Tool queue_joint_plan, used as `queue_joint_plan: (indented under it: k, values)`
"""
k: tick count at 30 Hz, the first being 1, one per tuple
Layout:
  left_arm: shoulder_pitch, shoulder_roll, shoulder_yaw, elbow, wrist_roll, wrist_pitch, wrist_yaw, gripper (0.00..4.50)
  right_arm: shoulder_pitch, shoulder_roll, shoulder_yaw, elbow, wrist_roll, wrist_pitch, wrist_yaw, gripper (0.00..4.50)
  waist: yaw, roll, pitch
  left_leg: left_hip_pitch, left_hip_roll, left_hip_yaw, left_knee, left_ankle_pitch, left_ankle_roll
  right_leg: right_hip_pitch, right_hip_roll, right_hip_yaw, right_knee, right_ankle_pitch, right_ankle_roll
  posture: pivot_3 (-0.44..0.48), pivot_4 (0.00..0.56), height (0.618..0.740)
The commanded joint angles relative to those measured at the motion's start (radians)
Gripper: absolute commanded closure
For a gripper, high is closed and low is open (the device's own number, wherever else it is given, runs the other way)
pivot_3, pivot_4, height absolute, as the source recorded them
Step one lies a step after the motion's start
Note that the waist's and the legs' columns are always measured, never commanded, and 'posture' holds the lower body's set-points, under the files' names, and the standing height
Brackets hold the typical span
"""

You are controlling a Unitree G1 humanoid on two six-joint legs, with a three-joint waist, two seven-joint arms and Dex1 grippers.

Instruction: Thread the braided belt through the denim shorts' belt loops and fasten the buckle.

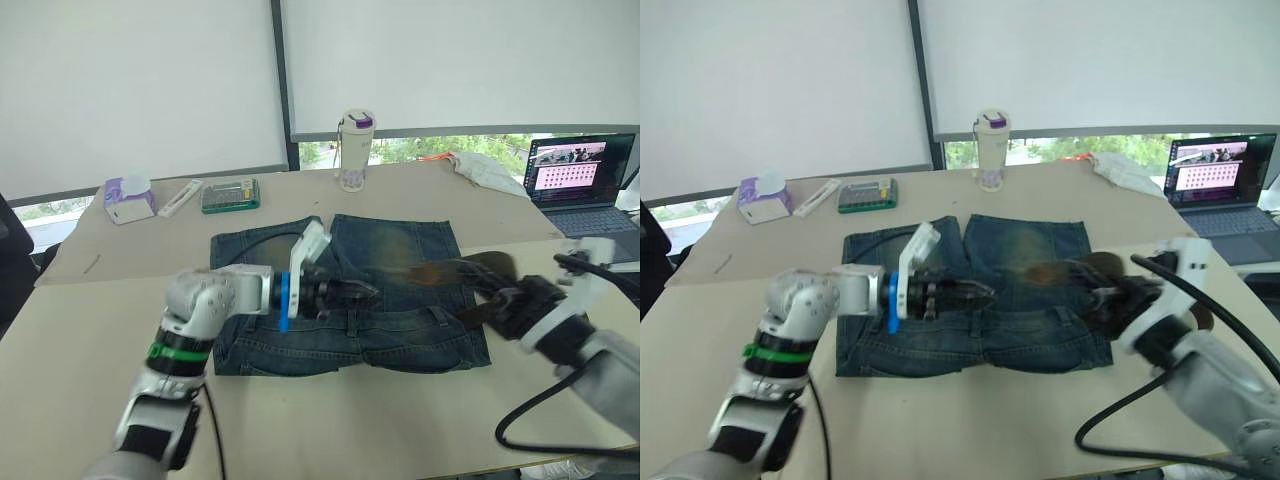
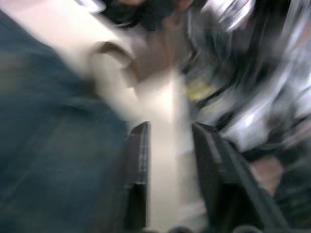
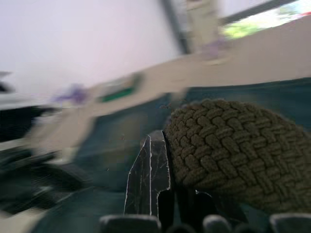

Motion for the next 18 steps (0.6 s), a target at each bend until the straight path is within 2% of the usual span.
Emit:
queue_joint_plan:
  k: [1,5,10,18]
  values:
    - [0.020,-0.017,-0.071,0.042,0.150,-0.309,-0.119,1.36,-0.005,-0.072,-0.017,0.048,-0.075,0.067,-0.010,4.50,0.005,0.001,0.001,-0.001,0.000,0.000,0.000,0.000,0.001,0.000,0.000,0.000,-0.002,0.000,0.000,0.000,0.150,0.740]
    - [0.051,0.011,-0.119,0.120,0.277,-0.525,-0.212,0.03,-0.054,-0.090,0.060,0.117,-0.110,0.132,0.016,4.50,0.005,0.001,0.001,-0.004,0.002,0.000,0.001,0.000,0.003,0.000,0.002,-0.002,-0.009,0.004,-0.001,0.000,0.150,0.740]
    - [0.083,0.015,-0.102,0.106,0.296,-0.561,-0.245,0.03,-0.095,-0.070,0.136,0.181,-0.185,0.189,0.066,4.50,-0.002,0.001,0.001,-0.003,0.002,0.000,0.002,-0.004,0.010,0.000,0.002,-0.001,-0.009,0.004,0.000,0.000,0.150,0.740]
    - [0.150,0.016,-0.065,0.052,0.297,-0.526,-0.201,0.03,-0.155,-0.056,0.205,0.239,-0.337,0.257,0.130,4.50,-0.001,0.002,0.000,-0.001,0.002,-0.001,0.004,-0.005,0.013,-0.001,0.002,-0.002,-0.009,0.005,0.002,0.000,0.150,0.740]
